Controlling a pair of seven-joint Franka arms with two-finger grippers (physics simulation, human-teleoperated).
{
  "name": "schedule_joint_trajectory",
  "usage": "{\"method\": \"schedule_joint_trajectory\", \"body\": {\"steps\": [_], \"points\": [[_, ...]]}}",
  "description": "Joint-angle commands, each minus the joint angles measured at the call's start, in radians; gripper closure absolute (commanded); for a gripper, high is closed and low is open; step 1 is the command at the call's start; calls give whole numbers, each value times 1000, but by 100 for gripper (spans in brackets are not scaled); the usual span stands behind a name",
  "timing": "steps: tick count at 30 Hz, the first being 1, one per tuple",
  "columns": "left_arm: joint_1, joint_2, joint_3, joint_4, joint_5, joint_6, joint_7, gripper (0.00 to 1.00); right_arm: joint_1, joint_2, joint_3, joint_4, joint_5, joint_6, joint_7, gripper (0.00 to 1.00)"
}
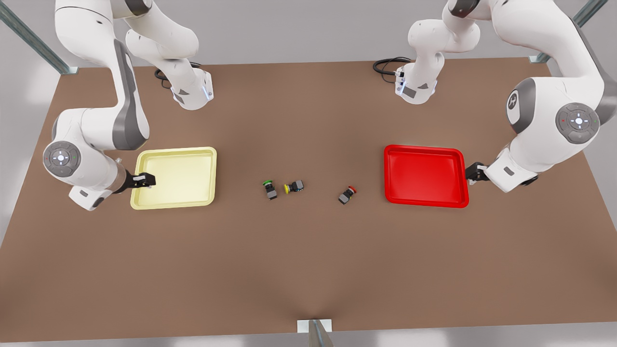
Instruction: Place the switches on the corresponding trays according to their colors
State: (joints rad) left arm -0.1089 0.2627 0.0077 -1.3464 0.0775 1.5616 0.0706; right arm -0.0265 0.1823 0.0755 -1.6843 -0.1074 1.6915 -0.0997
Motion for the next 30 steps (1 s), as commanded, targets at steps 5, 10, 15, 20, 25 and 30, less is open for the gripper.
{"method": "schedule_joint_trajectory", "body": {"steps": [5, 10, 15, 20, 25, 30], "points": [[3, -11, 25, -22, -4, 2, 5, 0, 45, 9, 4, 23, -3, 10, 11, 0], [2, -17, 31, -43, -2, -14, 8, 0, 154, 48, 154, 37, -12, 54, -52, 0], [3, -20, 37, -43, -2, -17, 8, 0, 388, 172, 231, 68, -14, 175, -402, 0], [2, -30, 44, -43, -2, -48, 8, 0, 447, 278, 302, 97, -23, 427, -575, 0], [2, -30, 44, -42, -1, -45, 8, 0, 523, 355, 276, 95, -26, 418, -621, 0], [3, -16, 43, -42, -2, -35, 8, 0, 537, 405, 270, 84, -29, 407, -621, 0]]}}
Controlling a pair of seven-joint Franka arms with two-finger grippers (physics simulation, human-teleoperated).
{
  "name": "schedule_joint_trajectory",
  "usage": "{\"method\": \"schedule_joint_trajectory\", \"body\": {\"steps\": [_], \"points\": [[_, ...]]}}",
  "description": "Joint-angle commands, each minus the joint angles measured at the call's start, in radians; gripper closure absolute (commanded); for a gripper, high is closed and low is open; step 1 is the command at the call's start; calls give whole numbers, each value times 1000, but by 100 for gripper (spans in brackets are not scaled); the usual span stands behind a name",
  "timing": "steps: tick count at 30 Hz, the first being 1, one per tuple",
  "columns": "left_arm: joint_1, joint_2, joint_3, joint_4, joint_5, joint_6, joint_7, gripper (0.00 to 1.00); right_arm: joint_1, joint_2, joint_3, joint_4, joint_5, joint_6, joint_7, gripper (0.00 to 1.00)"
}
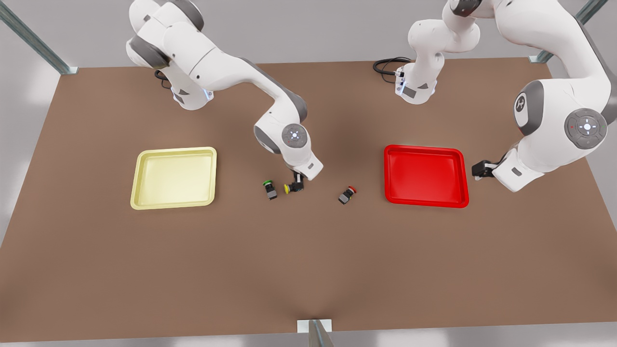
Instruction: Place the switches on the corresponding trays according to their colors
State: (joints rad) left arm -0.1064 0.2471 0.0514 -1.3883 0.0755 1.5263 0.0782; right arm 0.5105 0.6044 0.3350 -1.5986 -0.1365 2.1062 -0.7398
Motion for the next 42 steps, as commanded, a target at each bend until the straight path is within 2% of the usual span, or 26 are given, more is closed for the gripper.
{"method": "schedule_joint_trajectory", "body": {"steps": [1, 5, 13, 17, 33, 34, 35, 39, 42], "points": [[1, 0, -1, 0, 0, 0, 0, 0, 0, 6, -5, 0, 0, 5, -12, 0], [1, 6, -1, 0, -2, 2, -2, 0, 16, 73, -28, -1, -76, 117, -26, 0], [1, 5, -1, 0, -5, 2, -2, 0, 31, 83, -40, -66, -106, 121, -29, 0], [2, 6, -1, 0, -11, 2, -2, 0, 66, 132, -40, -41, -155, 202, -26, 0], [5, 14, -1, -2, -11, 2, 0, 0, 60, 164, -50, -57, -183, 221, -29, 0], [5, 14, -1, -2, -11, 8, 0, 0, 60, 167, -50, -54, -190, 225, -32, 7], [5, 14, -1, -2, -13, 8, 0, 0, 62, 167, -50, -52, -212, 229, -32, 25], [5, 15, 1, -2, -13, 8, 0, 0, 60, 169, -56, -52, -212, 229, -30, 23], [5, 20, 1, -2, -11, 8, 0, 0, 63, 169, -54, -50, -212, 229, -27, 26]]}}
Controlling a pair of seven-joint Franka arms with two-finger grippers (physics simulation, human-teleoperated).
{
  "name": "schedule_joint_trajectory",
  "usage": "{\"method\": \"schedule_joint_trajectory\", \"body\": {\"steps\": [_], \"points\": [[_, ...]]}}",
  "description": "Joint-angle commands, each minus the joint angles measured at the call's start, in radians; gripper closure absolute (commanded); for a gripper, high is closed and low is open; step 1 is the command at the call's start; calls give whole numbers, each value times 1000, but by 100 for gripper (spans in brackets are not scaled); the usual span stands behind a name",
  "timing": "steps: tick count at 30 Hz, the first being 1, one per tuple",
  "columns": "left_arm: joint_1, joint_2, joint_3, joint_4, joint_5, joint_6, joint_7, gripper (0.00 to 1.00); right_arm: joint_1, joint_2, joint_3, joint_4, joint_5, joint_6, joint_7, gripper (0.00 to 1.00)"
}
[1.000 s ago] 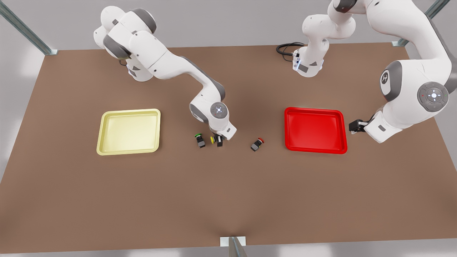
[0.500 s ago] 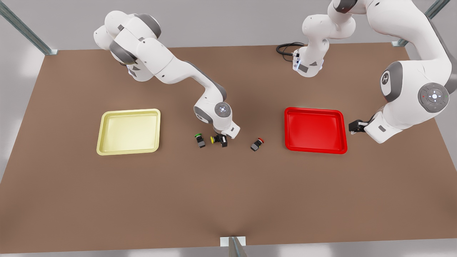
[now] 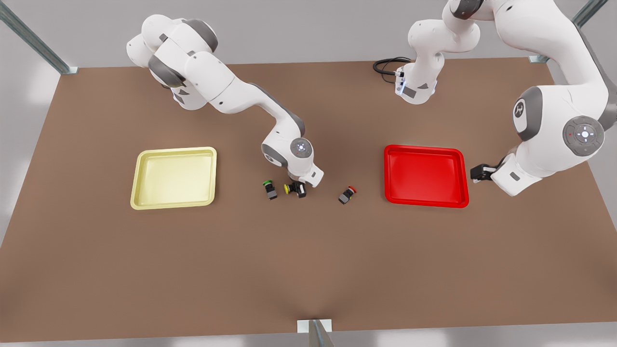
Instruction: Place the switches on the corresponding trays according to their colors
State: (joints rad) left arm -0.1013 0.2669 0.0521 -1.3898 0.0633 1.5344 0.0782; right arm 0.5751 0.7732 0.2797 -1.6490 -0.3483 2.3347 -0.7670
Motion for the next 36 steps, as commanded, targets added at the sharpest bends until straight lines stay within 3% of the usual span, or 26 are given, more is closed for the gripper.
{"method": "schedule_joint_trajectory", "body": {"steps": [1, 7, 36], "points": [[0, 0, -1, 0, 0, 0, 0, 0, 0, 0, -1, 0, 0, 0, -2, 31], [2, -2, 14, 3, -17, 1, 0, 0, 0, 5, -1, 2, 0, 0, -2, 40], [-1, 17, 15, -2, -19, 23, -3, 0, -3, -5, -2, -2, 0, -11, -6, 48]]}}
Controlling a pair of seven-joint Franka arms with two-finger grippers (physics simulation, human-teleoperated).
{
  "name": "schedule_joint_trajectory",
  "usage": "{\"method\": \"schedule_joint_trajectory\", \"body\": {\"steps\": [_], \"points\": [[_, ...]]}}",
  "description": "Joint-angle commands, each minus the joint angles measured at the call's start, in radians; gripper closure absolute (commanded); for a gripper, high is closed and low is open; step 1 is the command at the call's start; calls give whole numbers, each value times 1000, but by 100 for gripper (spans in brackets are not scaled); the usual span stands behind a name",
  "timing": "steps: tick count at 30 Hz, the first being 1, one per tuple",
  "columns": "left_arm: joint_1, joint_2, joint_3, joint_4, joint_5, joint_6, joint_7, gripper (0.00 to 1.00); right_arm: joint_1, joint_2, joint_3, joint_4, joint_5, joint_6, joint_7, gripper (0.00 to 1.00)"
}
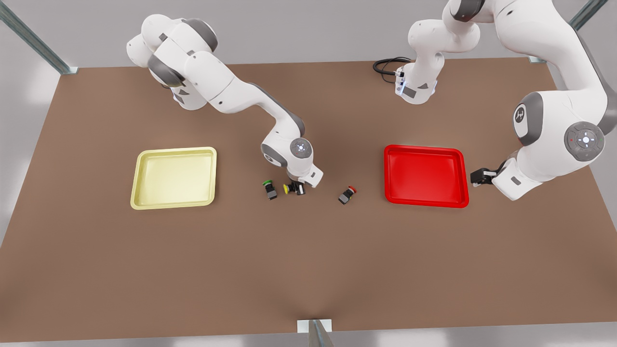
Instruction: Place the switches on the corresponding trays according to their colors
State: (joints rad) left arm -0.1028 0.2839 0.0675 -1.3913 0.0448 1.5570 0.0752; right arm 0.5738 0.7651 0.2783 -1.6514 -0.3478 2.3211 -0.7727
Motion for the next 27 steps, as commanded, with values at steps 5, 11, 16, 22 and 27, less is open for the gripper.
{"method": "schedule_joint_trajectory", "body": {"steps": [5, 11, 16, 22, 27], "points": [[0, -2, 0, 2, 0, -2, -3, 0, 5, -64, -8, -44, 1, -3, 4, 48], [-60, -17, -24, -118, -2, 66, 137, 0, -5, -224, -37, -192, 6, -34, 24, 48], [-89, -130, -74, -391, -2, 238, 137, 0, -14, -368, -79, -364, 10, -34, 46, 48], [-178, -117, -81, -650, 0, 597, 137, 0, -141, -523, -87, -580, 7, 53, 36, 48], [-261, -3, -80, -719, 46, 804, 137, 0, -221, -615, -87, -695, 1, 46, 32, 48]]}}
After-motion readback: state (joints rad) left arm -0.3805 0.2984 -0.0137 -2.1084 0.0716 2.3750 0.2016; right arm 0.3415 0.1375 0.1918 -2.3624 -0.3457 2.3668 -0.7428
